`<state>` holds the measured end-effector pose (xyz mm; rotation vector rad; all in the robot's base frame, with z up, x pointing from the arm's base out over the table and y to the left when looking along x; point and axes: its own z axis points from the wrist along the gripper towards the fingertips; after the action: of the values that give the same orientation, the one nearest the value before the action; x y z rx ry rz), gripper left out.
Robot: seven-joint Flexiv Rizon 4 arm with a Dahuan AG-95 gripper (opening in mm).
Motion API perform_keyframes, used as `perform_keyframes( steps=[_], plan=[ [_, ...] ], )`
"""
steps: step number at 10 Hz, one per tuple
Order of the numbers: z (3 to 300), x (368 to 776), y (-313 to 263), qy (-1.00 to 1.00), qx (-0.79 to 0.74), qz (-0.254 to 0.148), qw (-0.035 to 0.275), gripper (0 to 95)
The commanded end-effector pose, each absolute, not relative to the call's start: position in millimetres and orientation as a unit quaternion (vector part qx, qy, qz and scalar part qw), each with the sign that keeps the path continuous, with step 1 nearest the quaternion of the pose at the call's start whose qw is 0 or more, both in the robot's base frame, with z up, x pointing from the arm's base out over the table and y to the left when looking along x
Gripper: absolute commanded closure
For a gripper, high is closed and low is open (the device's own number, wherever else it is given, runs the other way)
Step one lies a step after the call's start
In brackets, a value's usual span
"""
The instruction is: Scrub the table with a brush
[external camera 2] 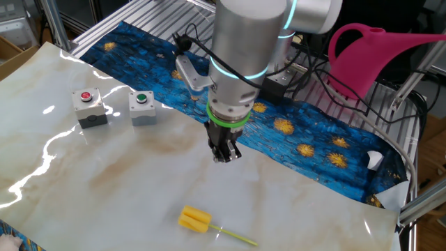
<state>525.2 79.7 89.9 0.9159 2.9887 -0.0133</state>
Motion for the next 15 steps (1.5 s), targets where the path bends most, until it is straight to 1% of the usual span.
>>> perform_keyframes(
  steps=[1, 2, 4, 8, 13, 14, 15],
  plan=[
    [89.7, 528.0, 86.0, 0.950, 0.313, -0.004, 0.003, 95.0],
    [91.4, 529.9, 87.5, 0.948, 0.317, -0.005, -0.004, 95.0],
    [95.7, 533.1, 89.5, 0.946, 0.325, -0.005, -0.008, 95.0],
    [97.2, 532.8, 91.1, 0.938, 0.345, -0.019, -0.014, 95.0],
    [97.3, 533.1, 90.9, 0.939, 0.342, -0.023, -0.008, 95.0],
    [97.3, 533.1, 90.9, 0.939, 0.342, -0.036, -0.004, 95.0],
    [97.3, 533.1, 90.9, 0.939, 0.343, -0.032, -0.005, 95.0]
  ],
)
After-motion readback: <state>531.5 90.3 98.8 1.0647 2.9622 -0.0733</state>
